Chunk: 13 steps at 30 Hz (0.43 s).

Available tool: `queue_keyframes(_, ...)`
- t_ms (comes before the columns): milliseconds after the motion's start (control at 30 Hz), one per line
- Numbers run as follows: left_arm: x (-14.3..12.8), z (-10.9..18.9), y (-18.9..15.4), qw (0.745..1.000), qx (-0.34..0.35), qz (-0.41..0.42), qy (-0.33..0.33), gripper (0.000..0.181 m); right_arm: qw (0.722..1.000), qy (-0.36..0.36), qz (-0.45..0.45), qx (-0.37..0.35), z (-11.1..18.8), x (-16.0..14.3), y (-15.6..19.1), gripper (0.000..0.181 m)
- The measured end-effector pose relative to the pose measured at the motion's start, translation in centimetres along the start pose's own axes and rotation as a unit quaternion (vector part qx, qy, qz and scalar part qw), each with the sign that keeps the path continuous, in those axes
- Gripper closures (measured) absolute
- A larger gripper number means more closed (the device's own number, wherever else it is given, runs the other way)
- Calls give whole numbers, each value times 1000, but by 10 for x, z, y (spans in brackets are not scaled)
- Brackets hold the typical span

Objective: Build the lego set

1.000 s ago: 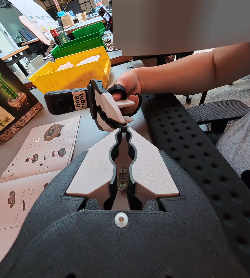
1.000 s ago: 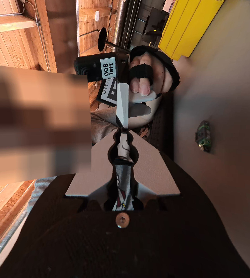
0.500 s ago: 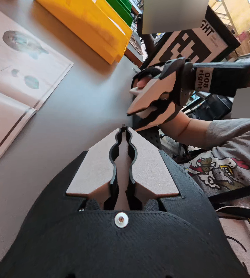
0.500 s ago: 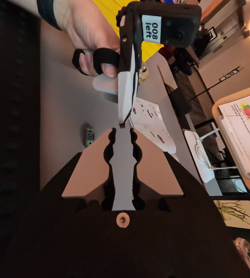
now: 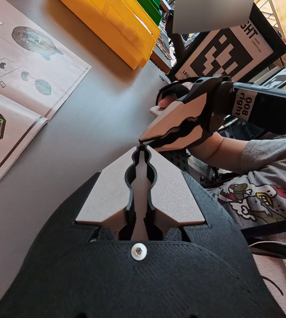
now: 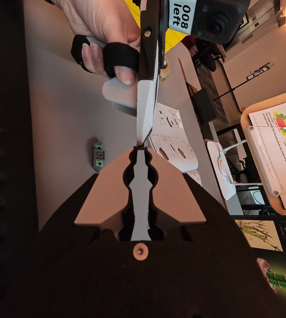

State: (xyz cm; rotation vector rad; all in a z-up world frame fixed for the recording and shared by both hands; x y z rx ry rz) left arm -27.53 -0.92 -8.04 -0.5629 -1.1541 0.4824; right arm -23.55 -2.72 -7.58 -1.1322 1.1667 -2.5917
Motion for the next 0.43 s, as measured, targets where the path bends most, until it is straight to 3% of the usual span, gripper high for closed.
queue_keyframes(200,0,0,0,1000,0,2,-4,177,1000,-3,-23,6,-1,-2,-1,175)
queue_keyframes(267,5,2,-4,999,-25,22,-22,163,997,-41,-69,12,6,2,-6,175)
queue_keyframes(333,12,6,-14,993,-86,59,-47,149,989,-99,-110,22,16,11,-11,175)
queue_keyframes(433,23,16,-38,967,-217,108,-85,153,971,-189,-145,28,36,29,-20,175)
Point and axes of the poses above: each gripper's, where its closed fingertips meet, z back along the fingers, x out of its top, y = z × x across the jaws, the point moved 3 cm from there along z, back along the fingers, and after that the axes turned 2 degrees about z, right-handed, at the moved point
